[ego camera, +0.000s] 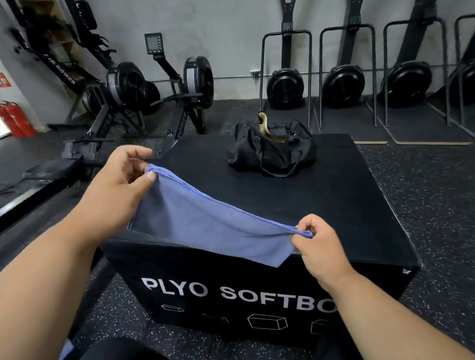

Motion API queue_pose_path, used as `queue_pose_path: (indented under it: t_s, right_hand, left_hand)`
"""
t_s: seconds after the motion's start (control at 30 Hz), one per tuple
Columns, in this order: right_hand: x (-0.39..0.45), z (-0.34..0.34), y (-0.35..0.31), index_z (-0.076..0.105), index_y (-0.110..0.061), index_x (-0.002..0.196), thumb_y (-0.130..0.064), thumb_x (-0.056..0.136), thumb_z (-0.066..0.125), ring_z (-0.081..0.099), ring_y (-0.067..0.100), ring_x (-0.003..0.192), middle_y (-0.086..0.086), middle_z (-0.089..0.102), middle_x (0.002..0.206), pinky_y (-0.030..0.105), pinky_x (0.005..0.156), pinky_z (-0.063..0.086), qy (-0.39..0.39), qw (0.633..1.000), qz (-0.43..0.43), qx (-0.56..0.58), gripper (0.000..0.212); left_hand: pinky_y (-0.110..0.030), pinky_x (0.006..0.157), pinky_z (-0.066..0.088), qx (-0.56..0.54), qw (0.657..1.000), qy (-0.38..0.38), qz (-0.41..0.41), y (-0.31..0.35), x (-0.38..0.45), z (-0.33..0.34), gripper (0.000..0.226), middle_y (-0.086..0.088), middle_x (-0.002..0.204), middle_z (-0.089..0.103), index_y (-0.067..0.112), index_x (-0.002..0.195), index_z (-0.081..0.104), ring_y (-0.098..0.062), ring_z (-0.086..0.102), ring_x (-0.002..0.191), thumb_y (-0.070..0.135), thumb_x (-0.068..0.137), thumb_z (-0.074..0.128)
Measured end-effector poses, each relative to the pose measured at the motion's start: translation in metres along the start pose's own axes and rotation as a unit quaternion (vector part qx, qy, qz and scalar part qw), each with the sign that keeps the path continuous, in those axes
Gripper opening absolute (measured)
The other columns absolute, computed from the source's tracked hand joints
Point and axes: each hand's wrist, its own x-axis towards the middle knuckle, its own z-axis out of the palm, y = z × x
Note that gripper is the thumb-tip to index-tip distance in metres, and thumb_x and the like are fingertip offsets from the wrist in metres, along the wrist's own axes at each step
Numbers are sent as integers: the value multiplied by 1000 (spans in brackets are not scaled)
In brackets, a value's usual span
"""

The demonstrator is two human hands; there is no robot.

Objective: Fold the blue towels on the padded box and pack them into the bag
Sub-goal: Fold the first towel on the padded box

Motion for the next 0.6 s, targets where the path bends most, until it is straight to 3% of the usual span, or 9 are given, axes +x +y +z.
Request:
queue_pose_path:
  t_s: [0.17, 0.4, 0.53, 0.6]
  right_hand:
    - [13, -41, -13, 49, -5, 80, 14, 84, 54, 33, 9, 61, -2, 42, 68, 21, 52, 27, 44, 998, -39, 23, 20]
    - [28, -76, -13, 62, -9, 81, 13, 85, 57, 47, 3, 63, -12, 57, 69, 16, 58, 36, 84, 995, -56, -6, 23]
    - [53, -85, -14, 66, -6, 85, 11, 85, 59, 46, 1, 58, -10, 58, 68, 14, 55, 36, 106, 992, -64, -35, 18]
    - [81, -82, -8, 70, -14, 85, 6, 84, 61, 42, 5, 56, -10, 57, 65, 19, 52, 34, 115, 989, -51, -79, 21]
  left_hand:
    - [-23, 77, 43, -119, 988, -25, -99, -48, -8, 37, 37, 20, 77, 61, 24, 136, 54, 4, 56, 72, 3, 106, 56]
    - [-25, 70, 39, -196, 968, -46, -151, -80, 0, 88, 29, 16, 77, 60, 29, 126, 57, -1, 51, 69, 7, 108, 54]
    - [-28, 72, 42, -186, 968, -56, -160, -95, 27, 106, 27, 15, 82, 60, 29, 130, 57, -1, 54, 70, 13, 108, 56]
    - [-31, 76, 47, -153, 972, -53, -171, -110, 48, 120, 27, 11, 89, 62, 31, 131, 56, -6, 57, 77, 17, 108, 59]
